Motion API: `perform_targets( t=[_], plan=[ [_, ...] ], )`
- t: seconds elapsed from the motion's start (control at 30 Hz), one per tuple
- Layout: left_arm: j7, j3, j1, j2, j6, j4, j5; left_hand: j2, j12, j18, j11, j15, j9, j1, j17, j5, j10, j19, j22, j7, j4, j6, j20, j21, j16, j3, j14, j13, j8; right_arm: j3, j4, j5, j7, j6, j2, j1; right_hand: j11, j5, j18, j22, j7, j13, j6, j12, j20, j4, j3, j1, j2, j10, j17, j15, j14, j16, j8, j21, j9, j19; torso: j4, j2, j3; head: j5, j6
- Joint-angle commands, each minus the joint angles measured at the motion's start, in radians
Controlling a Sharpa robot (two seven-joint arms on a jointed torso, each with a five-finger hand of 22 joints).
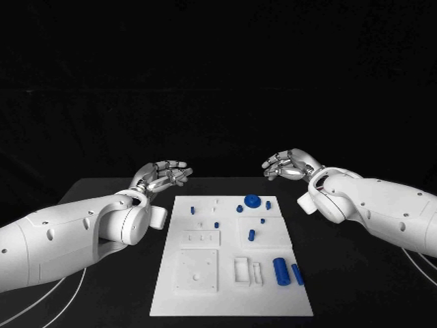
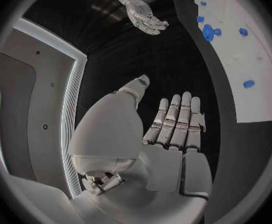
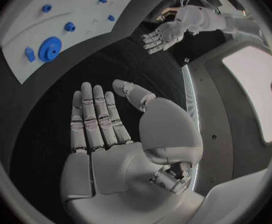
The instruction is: Assemble the parts on the task board
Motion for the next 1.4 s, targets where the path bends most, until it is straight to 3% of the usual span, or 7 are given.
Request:
perform_targets(
  t=[0.03,0.1,0.23,0.47,0.53,0.77,1.4],
  plan=[
    [-0.004,0.007,0.006,-0.008,0.046,0.021,-0.039,0.000,-0.002,0.015,-0.015,-0.020,-0.026,-0.011,-0.024,0.009,0.065,0.073,-0.030,0.052,-0.078,0.062,-0.018,0.001,-0.001,0.051,0.069,-0.007,-0.006,0.004,-0.010,-0.374,-0.031,0.043,0.010,0.010,-0.032,-0.001,0.006,-0.012,-0.006,0.017,0.023,0.019,-0.031,-0.001,0.000,-0.001,-0.004,0.074,0.034,-0.046,0.106,0.042,-0.007,0.038,-0.003,0.116,0.0107,0.023,0.0036,-0.005,0.008],
    [-0.001,0.012,0.007,-0.008,0.050,0.032,-0.039,0.002,0.007,0.014,-0.034,-0.032,-0.033,-0.019,-0.032,0.006,0.119,0.102,-0.037,0.036,-0.137,0.111,-0.028,0.007,0.002,0.097,0.102,-0.005,0.000,0.005,-0.007,-0.450,-0.039,0.045,0.010,0.015,-0.036,-0.003,0.006,-0.016,-0.010,0.021,0.034,0.015,-0.054,-0.002,-0.004,0.003,-0.011,0.086,0.054,-0.072,0.159,0.065,-0.008,0.059,-0.003,0.176,0.0184,0.034,0.0036,-0.013,0.016],
    [-0.003,0.021,0.007,-0.023,0.058,0.062,-0.038,0.028,-0.024,-0.015,-0.047,-0.038,-0.066,-0.173,-0.063,0.002,0.188,0.129,-0.045,0.027,-0.318,0.164,-0.054,0.018,-0.011,0.215,0.136,-0.013,-0.025,0.010,0.000,-0.584,-0.054,0.063,0.016,0.019,-0.045,-0.008,0.006,-0.011,-0.015,0.022,0.051,-0.010,-0.120,-0.002,-0.022,0.021,-0.020,0.089,0.114,-0.118,0.304,0.150,-0.016,0.131,-0.005,0.348,0.0294,0.047,0.0027,-0.021,0.023],
    [0.002,0.024,0.012,-0.046,0.067,0.109,-0.029,0.028,-0.023,-0.011,-0.058,-0.051,-0.069,-0.187,-0.061,-0.001,0.219,0.150,-0.040,0.021,-0.340,0.180,-0.066,0.033,0.002,0.239,0.165,-0.008,-0.025,0.015,0.039,-0.808,-0.091,0.072,0.014,0.020,-0.056,-0.007,0.006,0.047,-0.020,0.008,0.066,-0.057,-0.218,-0.005,-0.074,0.049,-0.047,0.080,0.251,-0.133,0.426,0.376,-0.035,0.260,-0.014,0.549,0.0433,0.070,0.0026,-0.038,0.034],
    [0.002,0.025,0.015,-0.056,0.068,0.127,-0.027,0.027,-0.024,-0.011,-0.058,-0.050,-0.069,-0.188,-0.061,-0.001,0.219,0.149,-0.040,0.021,-0.340,0.181,-0.067,0.034,0.002,0.240,0.164,-0.009,-0.025,0.016,0.044,-0.852,-0.103,0.079,0.017,0.021,-0.051,-0.001,0.006,0.057,-0.021,0.002,0.075,-0.079,-0.237,-0.009,-0.095,0.051,-0.047,0.088,0.314,-0.129,0.387,0.474,-0.047,0.302,-0.018,0.558,0.0464,0.075,0.0029,-0.039,0.037],
    [-0.002,0.027,0.023,-0.083,0.068,0.180,-0.026,0.022,-0.033,-0.015,-0.056,-0.048,-0.071,-0.196,-0.064,-0.005,0.217,0.144,-0.041,0.023,-0.340,0.179,-0.066,0.033,-0.003,0.245,0.157,-0.011,-0.029,0.016,0.055,-0.895,-0.122,0.079,0.025,0.021,-0.046,-0.001,0.006,0.058,-0.018,-0.009,0.074,-0.109,-0.246,-0.002,-0.117,0.045,-0.060,0.083,0.344,-0.123,0.382,0.548,-0.062,0.355,-0.023,0.576,0.0532,0.096,0.0034,-0.049,0.049],
    [-0.007,0.029,0.036,-0.097,0.086,0.196,-0.025,0.003,-0.048,-0.018,-0.051,-0.044,-0.075,-0.203,-0.069,-0.009,0.212,0.131,-0.040,0.027,-0.341,0.175,-0.063,0.032,-0.010,0.246,0.147,-0.014,-0.036,0.016,0.036,-0.941,-0.145,0.089,0.049,0.020,-0.026,0.013,0.006,0.054,-0.006,-0.040,0.049,-0.144,-0.239,-0.001,-0.160,0.024,-0.094,0.043,0.347,-0.104,0.368,0.611,-0.091,0.401,-0.032,0.586,0.0611,0.134,0.0082,-0.053,0.045]
  ],
)
